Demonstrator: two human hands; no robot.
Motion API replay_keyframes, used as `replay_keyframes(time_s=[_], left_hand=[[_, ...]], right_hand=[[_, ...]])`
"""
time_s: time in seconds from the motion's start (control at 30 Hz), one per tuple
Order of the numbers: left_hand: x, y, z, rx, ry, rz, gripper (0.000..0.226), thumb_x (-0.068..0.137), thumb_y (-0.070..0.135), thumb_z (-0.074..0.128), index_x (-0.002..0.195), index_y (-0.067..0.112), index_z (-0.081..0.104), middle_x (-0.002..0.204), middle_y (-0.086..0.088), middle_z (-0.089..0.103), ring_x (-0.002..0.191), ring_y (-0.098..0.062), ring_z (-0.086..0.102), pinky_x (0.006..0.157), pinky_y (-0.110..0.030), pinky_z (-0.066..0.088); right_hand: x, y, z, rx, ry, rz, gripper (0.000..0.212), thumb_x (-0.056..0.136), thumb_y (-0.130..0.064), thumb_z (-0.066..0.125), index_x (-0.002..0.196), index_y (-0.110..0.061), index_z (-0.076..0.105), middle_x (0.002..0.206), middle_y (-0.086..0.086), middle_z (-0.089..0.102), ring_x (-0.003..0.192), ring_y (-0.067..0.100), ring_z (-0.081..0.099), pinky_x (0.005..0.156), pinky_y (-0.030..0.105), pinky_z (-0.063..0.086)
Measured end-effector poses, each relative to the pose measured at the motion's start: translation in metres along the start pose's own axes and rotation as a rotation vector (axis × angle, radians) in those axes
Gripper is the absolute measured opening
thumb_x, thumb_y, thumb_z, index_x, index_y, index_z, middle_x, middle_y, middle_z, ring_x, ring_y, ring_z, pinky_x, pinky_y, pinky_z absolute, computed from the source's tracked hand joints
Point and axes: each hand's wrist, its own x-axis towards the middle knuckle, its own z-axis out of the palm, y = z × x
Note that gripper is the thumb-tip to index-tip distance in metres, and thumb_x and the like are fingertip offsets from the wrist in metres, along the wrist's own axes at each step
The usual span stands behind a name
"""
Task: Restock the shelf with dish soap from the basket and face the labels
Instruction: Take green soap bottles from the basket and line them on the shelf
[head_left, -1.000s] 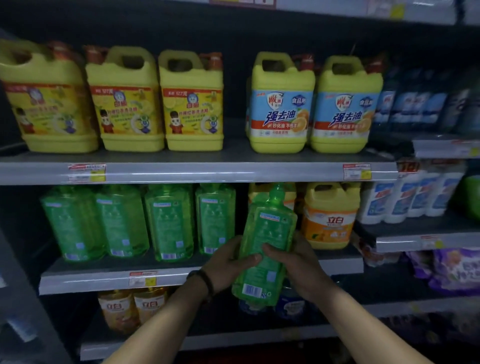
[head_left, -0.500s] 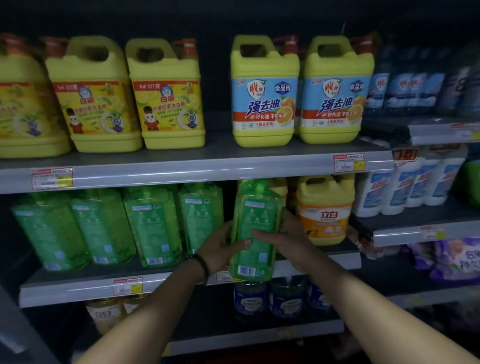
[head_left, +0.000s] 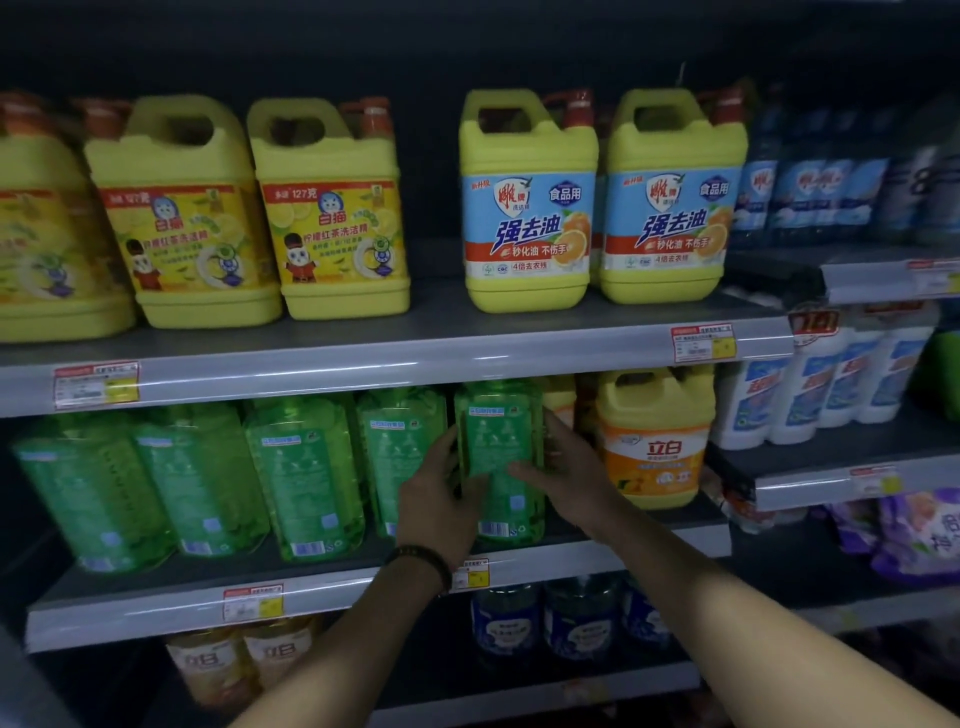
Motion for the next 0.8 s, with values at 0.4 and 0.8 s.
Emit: replay_keyframes(time_s=[0.4,0.8], left_hand=[[-0.004,-0.021,0.003,-0.124,-0.021,-0.057,0.082,0.082,0.011,0.088,0.154,0.021,0.048,0.138,0.008,0.067,0.126,-0.004,0.062,0.099,-0.016,0.054],[-0.016,0.004,-0.032,0.125,-0.15,0.016,0.04,0.09,0.012,0.076,0.127,0.026,0.069,0.115,0.006,0.075,0.095,0.0,0.069,0.08,-0.008,0.052]], right_hand=[[-0.001,0.015,-0.002,-0.111,-0.001,-0.052,0.079,0.09,0.011,0.077,0.139,-0.043,0.045,0.127,-0.022,0.058,0.102,-0.027,0.061,0.081,0.003,0.053],[-0.024,-0.009,0.005,-0.357,0.053,0.097,0.043,0.1,-0.018,0.075,0.139,-0.022,0.058,0.12,-0.008,0.07,0.111,0.011,0.069,0.077,0.011,0.05]])
